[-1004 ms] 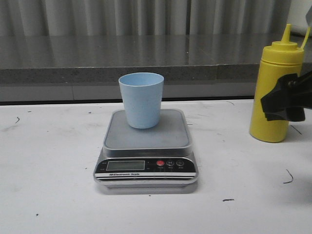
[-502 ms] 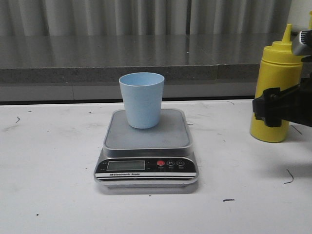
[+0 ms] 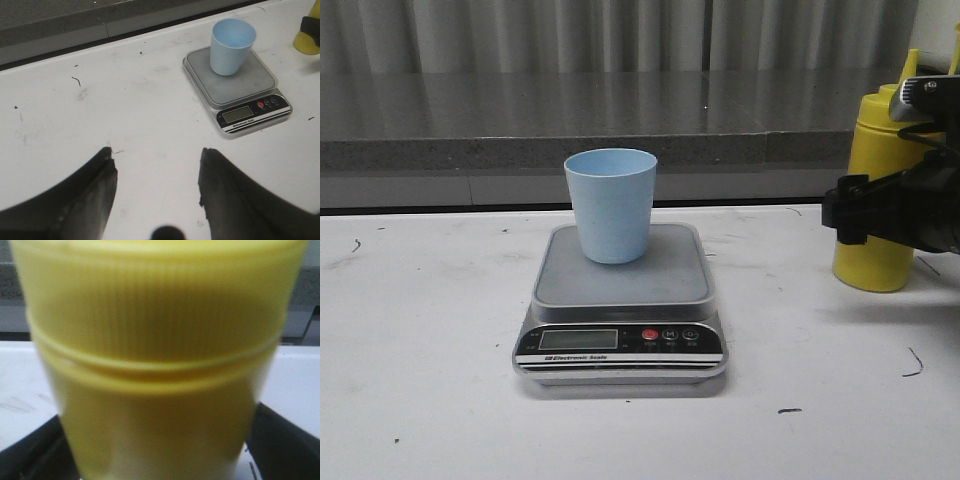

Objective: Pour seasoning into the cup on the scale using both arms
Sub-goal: 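Lift the yellow bottle and tilt its nozzle down over the cup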

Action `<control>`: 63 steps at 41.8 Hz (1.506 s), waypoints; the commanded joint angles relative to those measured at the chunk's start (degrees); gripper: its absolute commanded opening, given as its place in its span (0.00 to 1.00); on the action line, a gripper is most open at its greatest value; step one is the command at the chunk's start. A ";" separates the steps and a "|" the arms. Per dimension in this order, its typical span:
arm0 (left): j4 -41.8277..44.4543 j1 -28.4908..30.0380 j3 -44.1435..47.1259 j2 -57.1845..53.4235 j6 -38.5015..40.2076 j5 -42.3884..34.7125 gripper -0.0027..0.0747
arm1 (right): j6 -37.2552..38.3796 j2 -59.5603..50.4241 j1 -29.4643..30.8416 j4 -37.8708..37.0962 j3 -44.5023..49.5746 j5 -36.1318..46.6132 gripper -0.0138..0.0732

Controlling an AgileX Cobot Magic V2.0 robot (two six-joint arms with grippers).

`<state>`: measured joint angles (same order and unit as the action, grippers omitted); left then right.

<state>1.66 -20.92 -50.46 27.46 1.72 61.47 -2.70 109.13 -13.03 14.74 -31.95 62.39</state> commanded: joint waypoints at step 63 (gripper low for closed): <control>-0.12 0.17 -1.30 0.35 0.77 -4.21 0.50 | -13.53 -19.98 -15.10 -44.20 -42.92 -95.80 0.57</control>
<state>1.66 -20.92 -50.46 27.46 1.72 61.47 -19.50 89.84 -25.64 -19.34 -70.61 -31.96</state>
